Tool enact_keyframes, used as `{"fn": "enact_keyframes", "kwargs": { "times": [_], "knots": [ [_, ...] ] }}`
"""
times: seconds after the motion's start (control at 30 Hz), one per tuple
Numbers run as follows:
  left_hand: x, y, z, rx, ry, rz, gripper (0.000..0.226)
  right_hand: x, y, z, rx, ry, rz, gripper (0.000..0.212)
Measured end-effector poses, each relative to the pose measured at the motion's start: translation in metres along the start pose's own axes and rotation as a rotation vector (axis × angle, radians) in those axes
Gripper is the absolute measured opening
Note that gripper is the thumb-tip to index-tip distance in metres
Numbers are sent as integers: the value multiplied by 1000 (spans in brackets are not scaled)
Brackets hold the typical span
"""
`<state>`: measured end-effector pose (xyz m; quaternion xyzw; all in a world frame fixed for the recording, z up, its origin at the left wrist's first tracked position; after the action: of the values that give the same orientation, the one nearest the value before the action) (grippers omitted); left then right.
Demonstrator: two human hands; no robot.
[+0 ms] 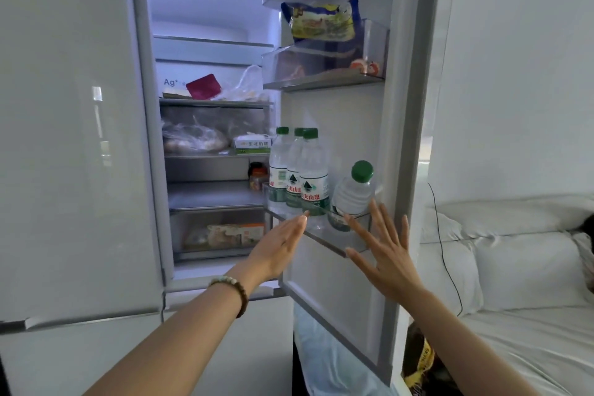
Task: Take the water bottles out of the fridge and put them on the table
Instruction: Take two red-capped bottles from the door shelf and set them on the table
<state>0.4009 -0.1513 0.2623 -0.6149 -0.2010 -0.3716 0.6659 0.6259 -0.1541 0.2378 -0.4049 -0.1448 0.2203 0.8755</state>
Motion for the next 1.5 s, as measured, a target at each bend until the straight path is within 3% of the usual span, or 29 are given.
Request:
{"fn": "enact_keyframes", "kwargs": {
  "times": [0.13, 0.33, 0.47, 0.57, 0.7, 0.83, 1.03, 1.13, 1.37, 1.5],
  "knots": [
    [-33, -11, -3, 50, -60, -47, 74, -9, 17, -14, 26, 56, 167, 68],
    [-114, -40, -20, 131, -232, -26, 75, -77, 79, -20, 95, 139, 284, 63],
    [-188, -66, -35, 171, -361, 14, 62, -134, 128, 11, 17, 69, 412, 61],
    [-251, -95, -44, 257, -468, 36, 75, -179, 167, 45, -44, 40, 514, 62],
    [-337, -141, -53, 374, -562, 105, 71, -251, 231, 92, -151, 32, 621, 60],
    [-422, -182, -52, 401, -631, 162, 75, -322, 302, 132, -221, 193, 858, 58],
    [-525, -205, -40, 351, -667, 244, 76, -387, 394, 169, -388, 792, 1345, 72],
    [-553, -203, -28, 302, -652, 218, 76, -401, 435, 178, -351, 974, 1512, 79],
    [-572, -186, 4, 290, -554, 97, 79, -411, 487, 202, -223, 1086, 1678, 84],
    [-567, -176, 17, 341, -586, -40, 86, -410, 505, 217, -137, 1116, 1781, 83]
  ]
}}
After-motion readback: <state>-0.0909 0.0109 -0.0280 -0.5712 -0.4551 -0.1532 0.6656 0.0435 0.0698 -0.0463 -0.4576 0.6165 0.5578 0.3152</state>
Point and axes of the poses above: each hand's wrist, its own z-axis towards the middle knuckle, its own y-axis out of the palm, x = y × z, the point moved 1 cm from there along z, towards the middle knuckle, and after that the axes turned 12 degrees about -y, right-handed, at the moved point
